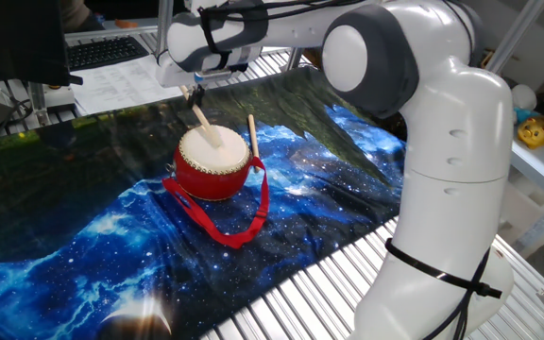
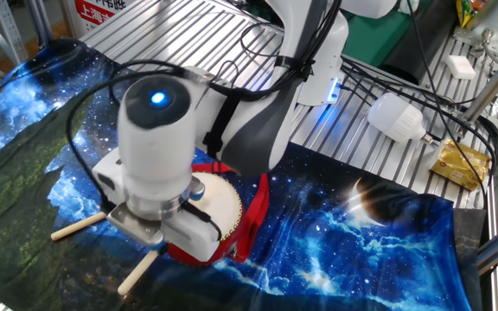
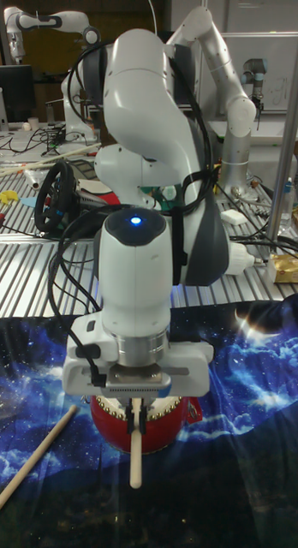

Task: Play the drum

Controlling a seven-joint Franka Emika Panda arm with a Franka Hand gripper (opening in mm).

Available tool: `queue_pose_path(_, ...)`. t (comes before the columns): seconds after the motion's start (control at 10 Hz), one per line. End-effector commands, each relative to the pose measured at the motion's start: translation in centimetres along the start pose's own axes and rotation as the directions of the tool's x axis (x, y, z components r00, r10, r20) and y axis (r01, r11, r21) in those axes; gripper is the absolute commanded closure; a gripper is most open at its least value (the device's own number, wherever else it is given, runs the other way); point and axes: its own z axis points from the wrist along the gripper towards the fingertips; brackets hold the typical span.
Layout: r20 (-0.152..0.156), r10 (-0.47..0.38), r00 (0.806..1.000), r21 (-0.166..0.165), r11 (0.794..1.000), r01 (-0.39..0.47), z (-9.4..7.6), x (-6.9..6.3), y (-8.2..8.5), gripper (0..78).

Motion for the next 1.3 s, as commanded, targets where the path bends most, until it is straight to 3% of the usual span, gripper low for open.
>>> queue_pose_path(0.1,-0.115,-0.034,0.993,0.004,0.999,0.034,-0.7,0.0,-0.2,76.3)
queue_pose_path(0.5,-0.114,-0.036,0.993,0.002,0.999,0.036,-1.4,0.3,-0.3,76.3)
queue_pose_path(0.8,-0.115,-0.015,0.993,0.007,1.0,0.016,-2.1,0.5,1.0,76.3)
queue_pose_path(1.1,-0.119,-0.021,0.993,0.001,1.0,0.021,-2.8,0.8,2.7,76.3)
queue_pose_path(1.3,-0.12,0.005,0.993,0.006,1.0,-0.004,-2.8,1.0,5.0,76.3)
